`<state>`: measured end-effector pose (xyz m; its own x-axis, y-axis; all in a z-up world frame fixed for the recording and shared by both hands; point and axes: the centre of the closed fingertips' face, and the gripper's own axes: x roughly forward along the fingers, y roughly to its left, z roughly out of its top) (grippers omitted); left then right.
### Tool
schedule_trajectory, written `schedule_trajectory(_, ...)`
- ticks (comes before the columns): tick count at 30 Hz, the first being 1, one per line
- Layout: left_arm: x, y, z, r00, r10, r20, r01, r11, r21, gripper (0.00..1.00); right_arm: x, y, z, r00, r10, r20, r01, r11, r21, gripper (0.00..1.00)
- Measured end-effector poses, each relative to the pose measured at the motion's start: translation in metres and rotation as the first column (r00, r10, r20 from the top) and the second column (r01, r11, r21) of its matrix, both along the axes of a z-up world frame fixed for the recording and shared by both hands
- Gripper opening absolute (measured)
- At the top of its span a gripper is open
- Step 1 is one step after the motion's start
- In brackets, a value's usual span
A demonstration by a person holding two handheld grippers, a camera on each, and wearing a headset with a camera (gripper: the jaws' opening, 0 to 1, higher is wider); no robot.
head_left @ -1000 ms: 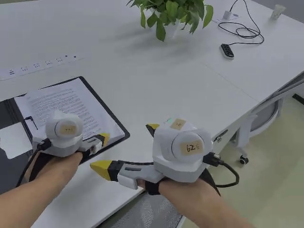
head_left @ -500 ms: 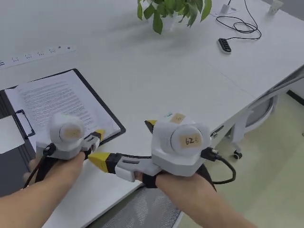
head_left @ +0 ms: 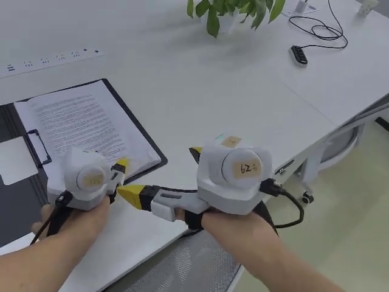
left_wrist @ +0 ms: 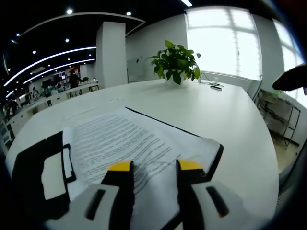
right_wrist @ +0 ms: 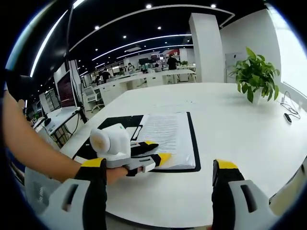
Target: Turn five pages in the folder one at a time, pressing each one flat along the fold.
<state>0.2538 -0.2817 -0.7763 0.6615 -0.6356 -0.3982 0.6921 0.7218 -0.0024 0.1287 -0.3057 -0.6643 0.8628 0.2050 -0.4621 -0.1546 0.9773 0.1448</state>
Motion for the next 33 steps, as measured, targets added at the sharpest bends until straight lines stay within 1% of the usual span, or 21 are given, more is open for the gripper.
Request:
schedule_trajectory(2, 0.001, 0.002, 0.0, 1.0, 0.001, 0.0, -0.001, 1.0, -0.004, 0.27, 0.005, 0.0, 0.0, 1.0, 0.002, -0.002, -0.002, 1.0, 0.002, 0.91)
schedule_trajectory(5, 0.001, 0.002, 0.0, 1.0, -0.003, 0.002, 0.003, 1.0, -0.007, 0.22, 0.012, 0.0, 0.0, 1.0, 0.003, 0.003, -0.003, 1.0, 0.008, 0.91)
schedule_trajectory(6, 0.003, 0.004, 0.0, 1.0, 0.008, 0.002, -0.008, 1.0, -0.001, 0.17, 0.015, 0.001, -0.002, 1.0, 0.005, -0.003, -0.005, 1.0, 0.013, 0.9)
schedule_trajectory(7, 0.005, 0.006, -0.001, 1.0, 0.018, -0.002, -0.018, 1.0, -0.004, 0.13, 0.018, 0.001, -0.003, 1.0, 0.005, -0.004, -0.005, 1.0, 0.015, 0.9)
schedule_trajectory(8, 0.005, 0.006, -0.001, 1.0, 0.015, -0.004, -0.015, 1.0, -0.014, 0.13, 0.021, 0.001, -0.006, 1.0, 0.006, -0.006, -0.006, 1.0, 0.017, 0.9)
schedule_trajectory(10, 0.005, 0.005, -0.001, 1.0, 0.009, -0.003, -0.009, 1.0, -0.011, 0.12, 0.024, 0.001, -0.011, 1.0, 0.001, -0.024, 0.0, 1.0, 0.026, 0.88)
schedule_trajectory(11, 0.004, 0.005, -0.001, 1.0, 0.01, -0.005, -0.01, 1.0, -0.013, 0.11, 0.026, 0.001, -0.012, 1.0, -0.002, -0.023, 0.003, 1.0, 0.029, 0.88)
schedule_trajectory(15, 0.005, 0.006, -0.002, 0.999, 0.028, -0.025, -0.029, 0.999, -0.03, 0.07, 0.035, 0.0, -0.024, 0.999, 0.0, -0.036, 0.001, 1.0, 0.025, 0.83)
schedule_trajectory(17, 0.006, 0.006, -0.003, 0.999, 0.032, -0.031, -0.033, 0.999, -0.035, 0.07, 0.039, 0.0, -0.029, 0.999, -0.012, -0.053, 0.015, 0.999, 0.048, 0.8)
schedule_trajectory(19, 0.006, 0.007, -0.003, 0.999, 0.035, -0.04, -0.037, 0.998, -0.044, 0.06, 0.045, -0.002, -0.032, 0.998, -0.028, -0.054, 0.033, 0.996, 0.082, 0.74)
schedule_trajectory(20, 0.006, 0.007, -0.003, 0.999, 0.035, -0.041, -0.037, 0.998, -0.045, 0.06, 0.047, -0.003, -0.034, 0.998, -0.031, -0.056, 0.035, 0.996, 0.08, 0.71)
schedule_trajectory(22, 0.005, 0.008, -0.004, 0.998, 0.038, -0.05, -0.041, 0.998, -0.055, 0.05, 0.052, -0.007, -0.04, 0.997, -0.043, -0.063, 0.047, 0.997, 0.057, 0.65)
schedule_trajectory(24, 0.004, 0.008, -0.004, 0.998, 0.036, -0.052, -0.039, 0.998, -0.056, 0.04, 0.057, -0.01, -0.044, 0.997, -0.044, -0.057, 0.047, 0.998, 0.052, 0.59)
schedule_trajectory(25, 0.003, 0.008, -0.004, 0.998, 0.036, -0.053, -0.039, 0.998, -0.057, 0.04, 0.059, -0.013, -0.05, 0.995, -0.052, -0.082, 0.056, 0.997, 0.051, 0.56)
schedule_trajectory(27, 0.003, 0.008, -0.004, 0.997, 0.04, -0.059, -0.044, 0.997, -0.061, 0.04, 0.062, -0.015, -0.055, 0.995, -0.055, -0.085, 0.059, 0.997, 0.055, 0.49)
schedule_trajectory(28, 0.002, 0.008, -0.004, 0.997, 0.043, -0.06, -0.047, 0.997, -0.063, 0.04, 0.063, -0.017, -0.06, 0.993, -0.062, -0.102, 0.068, 0.996, 0.059, 0.44)
schedule_trajectory(29, 0.002, 0.008, -0.004, 0.997, 0.047, -0.063, -0.051, 0.996, -0.067, 0.04, 0.064, -0.019, -0.063, 0.992, -0.066, -0.111, 0.073, 0.996, 0.06, 0.39)
schedule_trajectory(30, 0.001, 0.008, -0.004, 0.997, 0.048, -0.062, -0.053, 0.996, -0.068, 0.04, 0.066, -0.021, -0.069, 0.991, -0.067, -0.114, 0.073, 0.996, 0.052, 0.31)
schedule_trajectory(31, 0.001, 0.008, -0.004, 0.997, 0.049, -0.061, -0.053, 0.996, -0.069, 0.04, 0.066, -0.022, -0.073, 0.991, -0.062, -0.12, 0.067, 0.997, 0.037, 0.27)
schedule_trajectory(32, 0.002, 0.008, -0.005, 0.997, 0.048, -0.058, -0.052, 0.996, -0.067, 0.04, 0.067, -0.024, -0.078, 0.989, -0.064, -0.135, 0.069, 0.997, 0.028, 0.25)
schedule_trajectory(33, 0.002, 0.008, -0.005, 0.997, 0.049, -0.059, -0.053, 0.996, -0.067, 0.04, 0.069, -0.026, -0.08, 0.988, -0.069, -0.137, 0.073, 0.997, 0.028, 0.25)
